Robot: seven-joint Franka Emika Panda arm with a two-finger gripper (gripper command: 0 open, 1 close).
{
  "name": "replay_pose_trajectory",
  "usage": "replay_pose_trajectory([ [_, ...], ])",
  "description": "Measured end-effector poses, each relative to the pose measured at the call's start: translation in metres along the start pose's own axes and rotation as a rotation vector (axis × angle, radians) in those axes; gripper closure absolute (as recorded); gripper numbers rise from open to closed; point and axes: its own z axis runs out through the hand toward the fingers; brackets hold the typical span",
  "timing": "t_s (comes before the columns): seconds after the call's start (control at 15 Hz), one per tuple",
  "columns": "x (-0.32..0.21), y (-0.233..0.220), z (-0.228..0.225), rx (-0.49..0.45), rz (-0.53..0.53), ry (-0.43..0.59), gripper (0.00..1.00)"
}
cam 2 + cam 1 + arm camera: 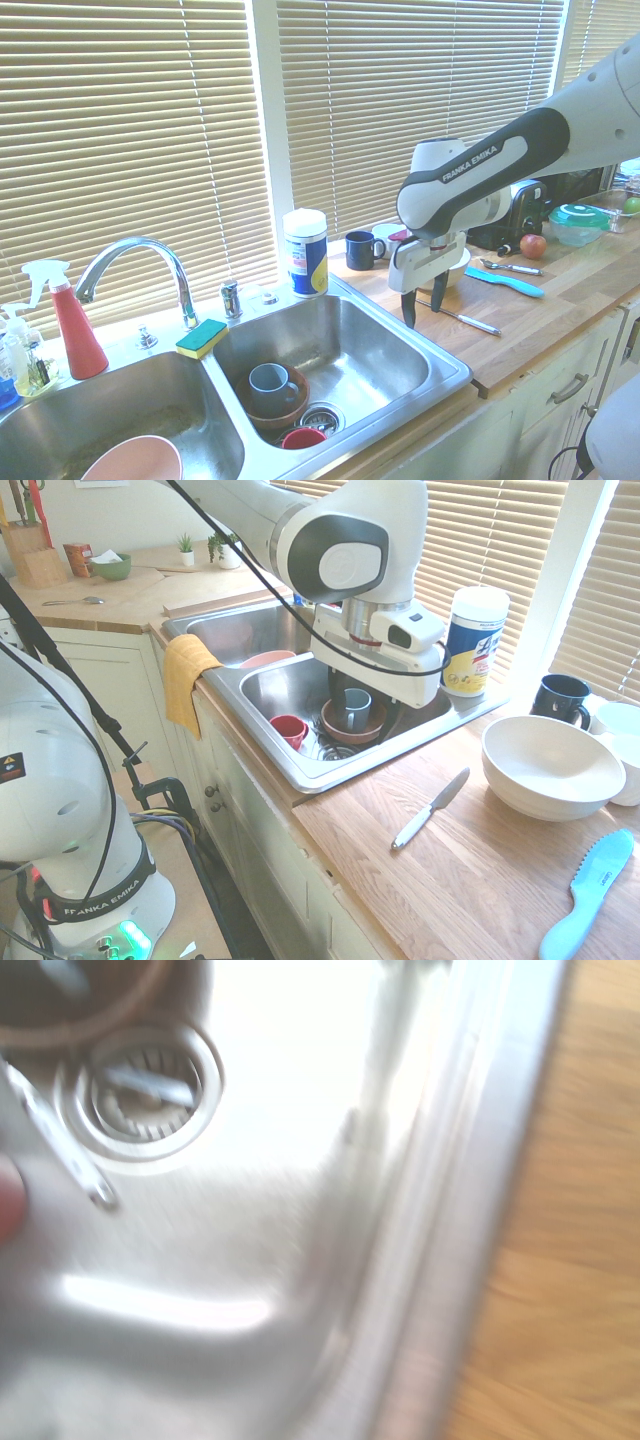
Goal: Put the knife into the sink
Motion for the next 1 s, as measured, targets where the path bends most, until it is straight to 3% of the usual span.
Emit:
replay_pose_trajectory([
  [0.2, 0.007, 0.048, -0.001, -0.019, -0.068, 0.008, 0.00],
  [0.53, 0.012, 0.092, 0.020, -0.057, -0.016, 0.048, 0.00],
  [0.87, 0.027, 0.107, 0.060, -0.071, 0.020, 0.078, 0.00],
  [0.93, 0.029, 0.107, 0.068, -0.072, 0.021, 0.077, 1.00],
  [1.0, 0.031, 0.107, 0.074, -0.071, 0.023, 0.071, 1.00],
])
